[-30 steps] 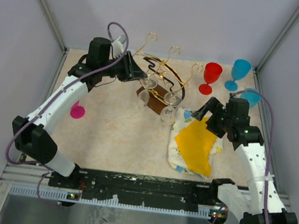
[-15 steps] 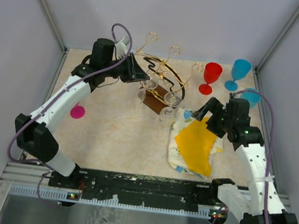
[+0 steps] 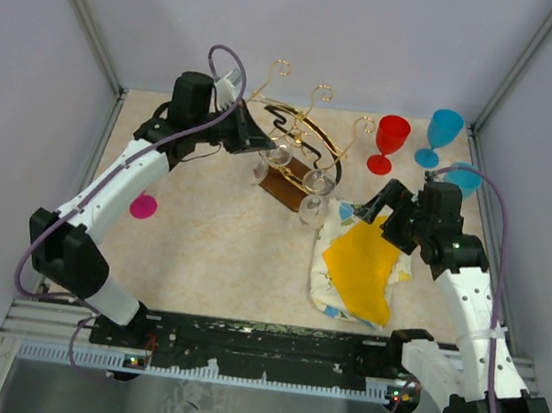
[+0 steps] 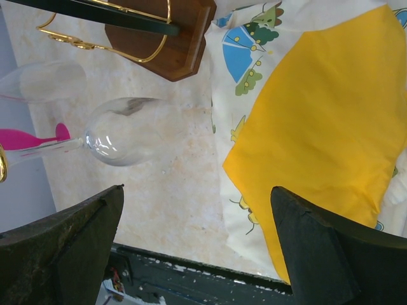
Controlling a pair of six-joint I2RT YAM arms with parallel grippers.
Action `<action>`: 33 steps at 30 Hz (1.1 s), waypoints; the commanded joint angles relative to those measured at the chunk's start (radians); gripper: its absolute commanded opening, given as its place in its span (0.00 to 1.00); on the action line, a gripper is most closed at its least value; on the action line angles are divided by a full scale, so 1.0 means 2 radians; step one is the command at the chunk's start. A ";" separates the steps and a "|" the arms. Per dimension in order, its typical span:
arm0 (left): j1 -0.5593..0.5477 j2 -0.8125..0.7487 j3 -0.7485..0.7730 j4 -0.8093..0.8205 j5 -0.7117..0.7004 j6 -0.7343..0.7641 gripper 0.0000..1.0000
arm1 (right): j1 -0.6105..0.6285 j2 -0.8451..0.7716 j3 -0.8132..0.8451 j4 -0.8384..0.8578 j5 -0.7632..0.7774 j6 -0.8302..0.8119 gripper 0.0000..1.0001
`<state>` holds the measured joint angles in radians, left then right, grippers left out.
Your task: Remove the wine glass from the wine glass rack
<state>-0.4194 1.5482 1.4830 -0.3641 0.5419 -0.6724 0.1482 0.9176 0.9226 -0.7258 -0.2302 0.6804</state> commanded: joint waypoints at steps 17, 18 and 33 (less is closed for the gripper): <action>0.061 -0.061 -0.031 -0.027 0.024 0.018 0.00 | -0.001 -0.010 -0.003 0.017 -0.010 -0.006 0.99; 0.064 -0.057 -0.029 -0.021 0.027 0.015 0.00 | -0.001 -0.010 -0.002 0.017 -0.010 -0.006 0.99; 0.065 0.000 -0.007 0.100 0.083 -0.071 0.00 | -0.002 -0.009 0.008 0.006 -0.008 -0.017 0.99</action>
<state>-0.2916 1.5417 1.4281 -0.2886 0.6514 -0.7547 0.1482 0.9115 0.9100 -0.7261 -0.2382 0.6712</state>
